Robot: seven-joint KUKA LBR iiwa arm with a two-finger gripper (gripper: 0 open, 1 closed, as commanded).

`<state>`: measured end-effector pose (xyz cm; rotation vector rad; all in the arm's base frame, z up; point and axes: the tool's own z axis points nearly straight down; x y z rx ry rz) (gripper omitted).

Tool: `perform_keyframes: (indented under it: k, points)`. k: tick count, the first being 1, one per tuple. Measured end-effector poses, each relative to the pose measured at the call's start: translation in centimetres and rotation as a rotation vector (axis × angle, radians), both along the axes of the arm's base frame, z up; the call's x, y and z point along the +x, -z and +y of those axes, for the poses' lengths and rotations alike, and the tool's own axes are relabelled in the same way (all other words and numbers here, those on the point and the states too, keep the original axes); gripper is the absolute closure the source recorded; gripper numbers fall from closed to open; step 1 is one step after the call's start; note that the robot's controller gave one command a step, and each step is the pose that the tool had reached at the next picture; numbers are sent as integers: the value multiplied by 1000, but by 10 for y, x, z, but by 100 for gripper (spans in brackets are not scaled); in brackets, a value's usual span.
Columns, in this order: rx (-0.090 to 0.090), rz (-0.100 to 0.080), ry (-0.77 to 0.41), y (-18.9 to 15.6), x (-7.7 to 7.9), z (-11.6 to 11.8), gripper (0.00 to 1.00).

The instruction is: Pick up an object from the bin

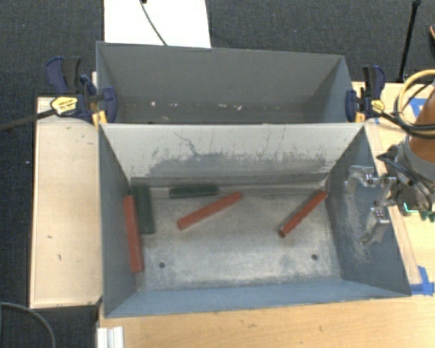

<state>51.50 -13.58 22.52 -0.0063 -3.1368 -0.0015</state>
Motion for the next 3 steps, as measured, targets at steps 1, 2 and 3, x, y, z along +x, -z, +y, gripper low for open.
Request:
perform_keyframes:
  k: [1,2,3]
  points:
    - [3,-2,-266,158,31,66,0]
    - [2,-8,-270,154,33,66,100]
    - [-4,-16,-300,-7,40,37,100]
